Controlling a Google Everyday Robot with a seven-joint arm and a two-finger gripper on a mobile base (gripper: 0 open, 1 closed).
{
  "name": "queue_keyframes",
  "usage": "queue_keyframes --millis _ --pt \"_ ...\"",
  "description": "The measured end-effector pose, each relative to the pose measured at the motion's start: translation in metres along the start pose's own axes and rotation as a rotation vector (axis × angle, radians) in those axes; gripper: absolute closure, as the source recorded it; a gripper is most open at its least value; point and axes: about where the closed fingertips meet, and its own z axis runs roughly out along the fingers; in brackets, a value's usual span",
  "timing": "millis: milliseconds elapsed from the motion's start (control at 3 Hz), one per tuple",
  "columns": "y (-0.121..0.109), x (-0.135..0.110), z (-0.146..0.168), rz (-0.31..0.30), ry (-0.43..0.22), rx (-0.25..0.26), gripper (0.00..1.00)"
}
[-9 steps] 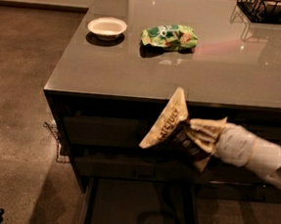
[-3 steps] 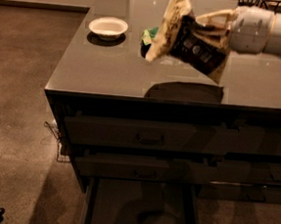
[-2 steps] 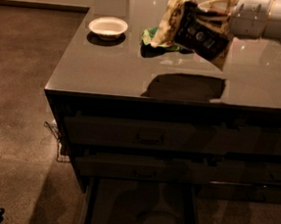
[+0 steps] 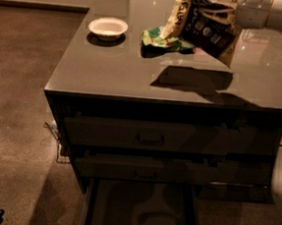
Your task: Pick brown chip bag from bottom drawer and place on counter
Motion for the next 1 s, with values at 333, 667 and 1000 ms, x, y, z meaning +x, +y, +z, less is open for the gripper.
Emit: queue_keyframes --millis 333,667,1000 --pt "0.007 0.015 0.003 0.039 0.01 -0.012 0.11" --pt "0.009 0.02 0.0 0.057 0.016 -0.021 0.0" --pt "-0.006 0.019 -0.021 0.038 0.044 0.009 0.0"
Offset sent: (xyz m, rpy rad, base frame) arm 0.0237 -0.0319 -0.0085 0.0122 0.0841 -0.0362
